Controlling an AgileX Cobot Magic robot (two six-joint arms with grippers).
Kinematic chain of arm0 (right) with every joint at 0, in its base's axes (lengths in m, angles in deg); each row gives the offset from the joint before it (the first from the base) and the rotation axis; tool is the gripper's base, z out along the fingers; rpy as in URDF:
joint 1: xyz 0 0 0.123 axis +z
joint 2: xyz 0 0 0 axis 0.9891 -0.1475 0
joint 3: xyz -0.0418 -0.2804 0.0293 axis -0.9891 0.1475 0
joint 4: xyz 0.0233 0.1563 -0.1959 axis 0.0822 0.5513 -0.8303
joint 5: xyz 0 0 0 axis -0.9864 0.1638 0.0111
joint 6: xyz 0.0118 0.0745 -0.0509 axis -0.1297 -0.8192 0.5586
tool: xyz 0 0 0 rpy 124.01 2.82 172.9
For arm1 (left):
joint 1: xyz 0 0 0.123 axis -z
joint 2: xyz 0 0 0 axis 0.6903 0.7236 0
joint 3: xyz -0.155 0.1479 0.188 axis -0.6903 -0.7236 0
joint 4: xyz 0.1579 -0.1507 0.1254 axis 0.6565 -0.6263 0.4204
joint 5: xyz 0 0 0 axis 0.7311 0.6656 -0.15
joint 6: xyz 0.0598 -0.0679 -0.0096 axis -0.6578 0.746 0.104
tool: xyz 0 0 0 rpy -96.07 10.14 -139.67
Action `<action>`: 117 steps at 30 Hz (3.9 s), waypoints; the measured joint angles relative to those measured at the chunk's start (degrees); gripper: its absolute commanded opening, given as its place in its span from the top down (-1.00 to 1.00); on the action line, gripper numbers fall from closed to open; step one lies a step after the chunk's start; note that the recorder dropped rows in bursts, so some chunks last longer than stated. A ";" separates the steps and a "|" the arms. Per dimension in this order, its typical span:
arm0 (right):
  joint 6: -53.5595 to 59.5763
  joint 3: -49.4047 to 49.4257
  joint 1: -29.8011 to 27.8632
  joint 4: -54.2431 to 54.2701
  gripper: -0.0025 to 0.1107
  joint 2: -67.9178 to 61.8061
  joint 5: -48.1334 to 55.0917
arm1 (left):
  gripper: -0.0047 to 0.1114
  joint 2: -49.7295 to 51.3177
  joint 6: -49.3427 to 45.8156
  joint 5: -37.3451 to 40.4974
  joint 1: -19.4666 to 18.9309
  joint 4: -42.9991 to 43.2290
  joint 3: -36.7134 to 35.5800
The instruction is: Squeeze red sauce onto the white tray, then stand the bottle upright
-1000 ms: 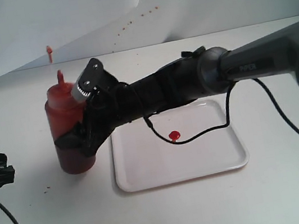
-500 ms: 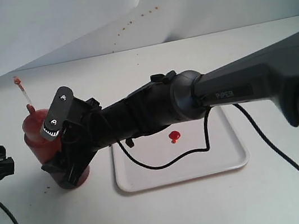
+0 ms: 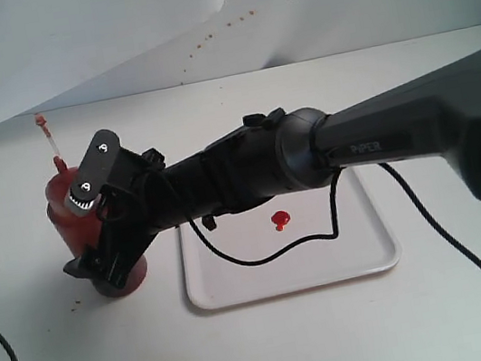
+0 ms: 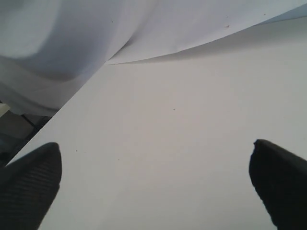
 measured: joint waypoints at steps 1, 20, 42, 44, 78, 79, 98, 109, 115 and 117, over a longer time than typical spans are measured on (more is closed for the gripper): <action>-0.15 0.00 0.00 0.00 -0.90 0.43 0.00 | -0.86 0.00 0.00 0.00 -0.08 0.00 0.00; -0.96 0.00 0.49 0.00 -0.90 18.00 -0.17 | -0.86 0.00 0.13 0.13 -0.08 -0.38 0.00; -4.39 9.28 0.49 -0.14 0.29 56.51 -48.92 | 0.92 -19.86 0.47 -9.00 -0.08 1.32 -0.13; -3.13 11.83 0.49 -0.14 0.63 59.03 -52.95 | 0.92 -24.59 0.47 -13.56 -0.13 2.88 -0.13; -3.87 26.03 0.49 0.30 0.96 71.74 -68.69 | 0.92 -59.88 -7.45 -73.77 -0.13 8.08 6.41; -3.87 26.03 0.49 0.30 0.96 71.74 -68.69 | 0.92 -59.88 -8.07 -73.77 -0.13 8.08 6.41; -3.87 26.03 0.49 0.30 0.96 71.74 -68.69 | 0.92 -85.17 -4.51 -76.52 -16.64 8.08 -2.46; -3.91 26.03 0.49 0.30 0.96 71.74 -68.69 | 0.92 -85.26 -86.01 -67.10 -16.64 -65.72 -11.33; -4.10 26.03 0.49 0.30 0.96 71.74 -68.69 | 0.92 -85.26 -119.55 -54.79 -16.74 -93.67 -17.24; -4.10 26.03 0.49 0.30 0.96 71.74 -68.69 | 0.92 -85.26 -121.72 -54.18 -16.74 -95.38 -18.94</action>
